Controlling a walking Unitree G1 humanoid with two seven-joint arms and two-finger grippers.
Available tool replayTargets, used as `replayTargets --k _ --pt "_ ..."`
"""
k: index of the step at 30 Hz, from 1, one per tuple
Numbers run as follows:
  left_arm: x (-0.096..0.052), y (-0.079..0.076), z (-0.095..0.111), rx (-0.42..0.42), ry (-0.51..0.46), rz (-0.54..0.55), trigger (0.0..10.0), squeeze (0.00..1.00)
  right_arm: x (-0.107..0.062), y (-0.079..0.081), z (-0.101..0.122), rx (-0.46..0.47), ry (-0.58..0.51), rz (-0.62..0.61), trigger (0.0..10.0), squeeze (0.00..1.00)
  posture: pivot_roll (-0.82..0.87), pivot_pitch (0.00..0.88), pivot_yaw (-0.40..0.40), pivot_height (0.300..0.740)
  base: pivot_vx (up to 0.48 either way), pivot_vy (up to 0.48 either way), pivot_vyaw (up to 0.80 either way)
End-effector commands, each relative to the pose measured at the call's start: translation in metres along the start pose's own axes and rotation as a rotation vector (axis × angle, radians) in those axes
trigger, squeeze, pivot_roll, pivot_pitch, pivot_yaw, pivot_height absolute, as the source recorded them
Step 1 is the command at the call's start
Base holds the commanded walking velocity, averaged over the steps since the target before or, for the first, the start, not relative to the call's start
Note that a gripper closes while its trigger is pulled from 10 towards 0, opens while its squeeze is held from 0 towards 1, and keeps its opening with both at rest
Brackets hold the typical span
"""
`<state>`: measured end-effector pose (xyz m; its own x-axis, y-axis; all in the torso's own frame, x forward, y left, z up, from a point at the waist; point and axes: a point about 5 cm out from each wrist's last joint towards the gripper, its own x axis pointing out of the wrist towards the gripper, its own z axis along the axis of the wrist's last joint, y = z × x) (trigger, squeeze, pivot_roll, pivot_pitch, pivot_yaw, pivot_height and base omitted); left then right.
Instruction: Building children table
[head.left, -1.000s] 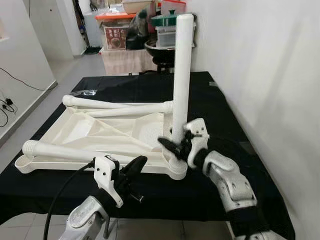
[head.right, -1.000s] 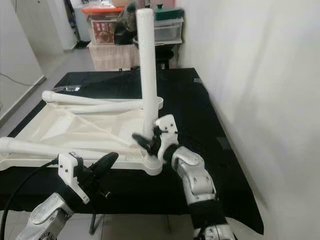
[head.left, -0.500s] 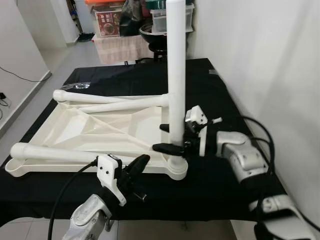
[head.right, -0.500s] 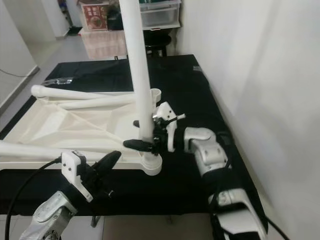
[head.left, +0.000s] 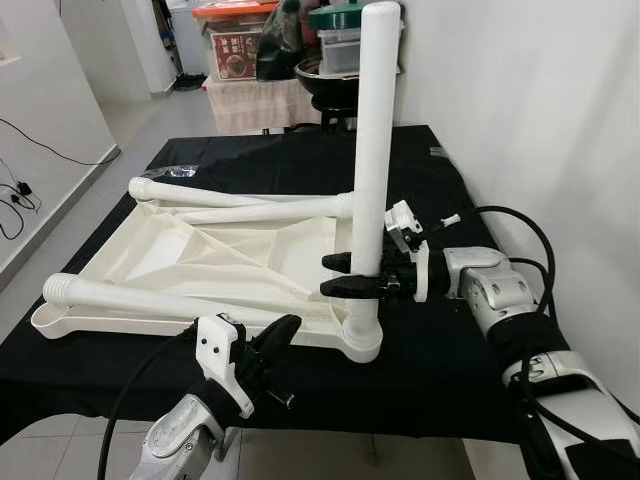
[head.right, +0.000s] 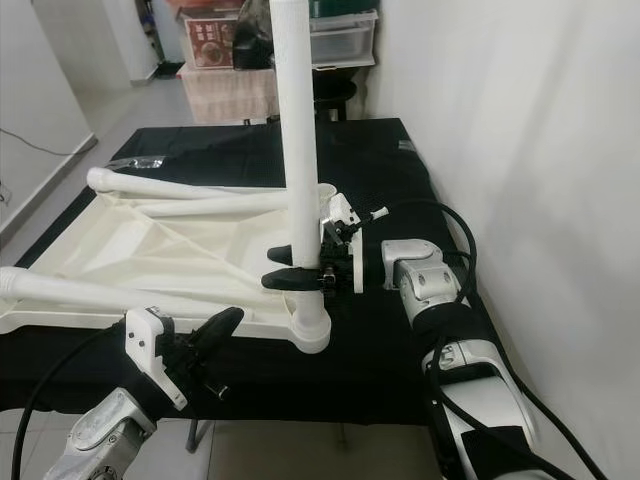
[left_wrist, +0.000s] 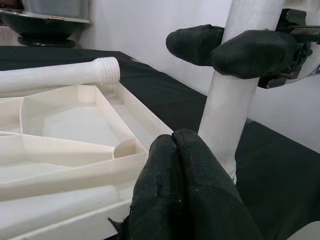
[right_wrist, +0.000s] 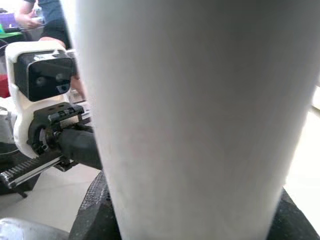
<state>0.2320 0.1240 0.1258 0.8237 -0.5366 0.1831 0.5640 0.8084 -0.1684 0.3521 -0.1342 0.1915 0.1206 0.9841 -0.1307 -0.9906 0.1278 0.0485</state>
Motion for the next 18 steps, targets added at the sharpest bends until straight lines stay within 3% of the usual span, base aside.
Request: replayTargets --k 1,4,8,9,10,11,12,13,18 --pt "-0.001 0.000 -0.002 -0.001 0.006 0.000 10.0 0.00 0.003 0.002 -0.009 0.037 0.015 0.013 0.0 0.00 -0.01 0.000 0.007 0.740 0.000 0.000 0.00" --pt "0.000 0.000 -0.001 -0.002 0.004 0.000 10.0 0.00 0.002 0.003 -0.014 0.035 0.012 -0.022 0.0 0.00 -0.01 0.000 0.007 0.740 0.000 0.000 0.00" --pt "-0.001 0.000 0.001 -0.002 0.000 0.002 10.0 0.00 0.010 0.009 -0.037 0.019 0.036 -0.252 0.0 0.00 -0.02 0.000 0.007 0.740 0.000 0.000 0.00" --pt "-0.001 0.000 0.001 -0.002 0.000 0.002 10.0 0.00 0.010 0.009 -0.037 0.019 0.036 -0.252 0.0 0.00 -0.02 0.000 0.007 0.740 0.000 0.000 0.00" --pt "-0.002 0.002 0.001 -0.001 -0.001 0.002 10.0 0.00 0.027 0.015 -0.055 0.148 -0.039 -0.566 0.0 0.00 -0.04 0.000 0.015 0.740 0.000 0.000 0.00" --pt "-0.002 0.003 0.002 -0.002 -0.001 0.001 10.0 0.00 0.035 0.029 -0.073 0.204 -0.005 -0.727 0.0 0.00 -0.04 0.000 0.015 0.740 0.000 0.000 0.00" --pt "-0.002 0.003 0.002 -0.002 -0.001 0.001 10.0 0.00 0.035 0.029 -0.073 0.204 -0.005 -0.727 0.0 0.00 -0.04 0.000 0.015 0.740 0.000 0.000 0.00" --pt "-0.002 0.005 0.003 0.003 0.001 -0.001 10.0 0.00 0.036 0.034 -0.056 0.006 -0.006 -0.843 0.0 0.00 -0.04 0.000 0.017 0.740 0.000 0.000 0.00" --pt "-0.001 0.006 0.003 0.007 0.001 0.002 10.0 0.00 0.033 0.024 -0.060 0.056 0.003 -0.841 0.0 0.00 -0.03 0.000 0.029 0.740 0.000 0.000 0.00"
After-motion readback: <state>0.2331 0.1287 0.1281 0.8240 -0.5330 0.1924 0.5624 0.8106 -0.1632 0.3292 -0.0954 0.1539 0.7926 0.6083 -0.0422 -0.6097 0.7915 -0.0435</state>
